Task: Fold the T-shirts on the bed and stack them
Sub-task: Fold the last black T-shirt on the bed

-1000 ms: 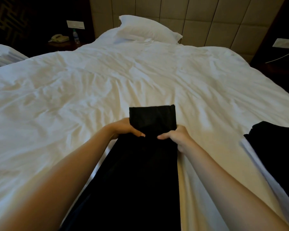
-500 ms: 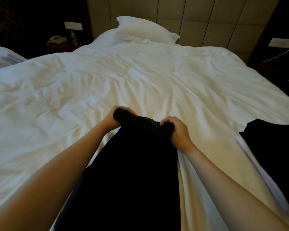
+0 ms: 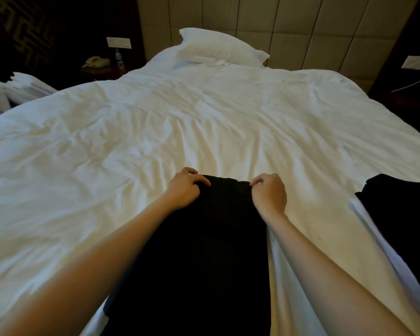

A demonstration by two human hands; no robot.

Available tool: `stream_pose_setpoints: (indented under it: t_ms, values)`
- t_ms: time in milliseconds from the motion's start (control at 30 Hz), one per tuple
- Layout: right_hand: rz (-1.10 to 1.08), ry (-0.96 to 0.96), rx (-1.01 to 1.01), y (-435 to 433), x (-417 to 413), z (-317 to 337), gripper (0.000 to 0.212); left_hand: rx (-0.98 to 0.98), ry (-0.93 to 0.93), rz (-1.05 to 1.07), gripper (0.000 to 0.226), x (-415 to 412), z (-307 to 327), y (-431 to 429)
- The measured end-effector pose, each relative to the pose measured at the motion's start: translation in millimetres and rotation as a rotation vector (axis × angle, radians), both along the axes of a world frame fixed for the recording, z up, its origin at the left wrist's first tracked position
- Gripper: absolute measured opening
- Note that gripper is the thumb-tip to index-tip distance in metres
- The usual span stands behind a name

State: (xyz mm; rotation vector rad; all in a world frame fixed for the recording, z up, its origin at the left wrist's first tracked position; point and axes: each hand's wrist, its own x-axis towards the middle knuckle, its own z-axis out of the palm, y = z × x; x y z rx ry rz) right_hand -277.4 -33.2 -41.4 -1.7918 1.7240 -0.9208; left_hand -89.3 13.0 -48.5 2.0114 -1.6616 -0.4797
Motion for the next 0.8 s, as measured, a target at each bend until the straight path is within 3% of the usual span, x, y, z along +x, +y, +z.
stream_pose_setpoints:
  t_ms: [67, 133, 167, 267, 367, 500, 600, 700, 767, 800]
  values:
    - [-0.003, 0.059, 0.102, 10, 9, 3, 0.029, -0.007, 0.122, 0.073, 0.027, -12, -10, 0]
    - [0.05, 0.096, 0.293, 21, 11, -1, 0.056, -0.02, 0.173, 0.162, 0.023, -16, -17, 2]
    - [0.048, 0.036, 0.361, 25, 9, -3, 0.067, -0.034, 0.208, 0.189, 0.024, -15, -17, 3]
    - [0.017, -0.384, 0.56, 27, 0, -8, 0.085, -0.049, 0.42, 0.256, 0.023, -11, -10, 5]
    - [0.023, -0.515, 0.532, 24, -7, -11, 0.079, -0.023, 0.548, 0.268, 0.021, -11, -3, 8]
    - [0.054, -0.406, 0.344, 31, -15, -24, 0.06, -0.001, 0.248, 0.142, 0.026, -20, -18, 17]
    - [0.064, -0.237, 0.258, 35, -9, -37, 0.066, -0.047, 0.132, 0.119, 0.03, -26, -33, 19]
    - [0.008, -0.029, 0.174, 29, -10, -34, 0.082, -0.057, 0.108, 0.236, 0.063, -20, -31, 16]
    - [-0.01, -0.191, 0.363, 24, -14, -28, 0.087, 0.035, 0.149, 0.319, 0.089, -10, -23, 15]
    - [-0.004, -0.331, 0.493, 22, -15, -26, 0.079, 0.113, 0.124, 0.342, 0.094, -6, -20, 13]
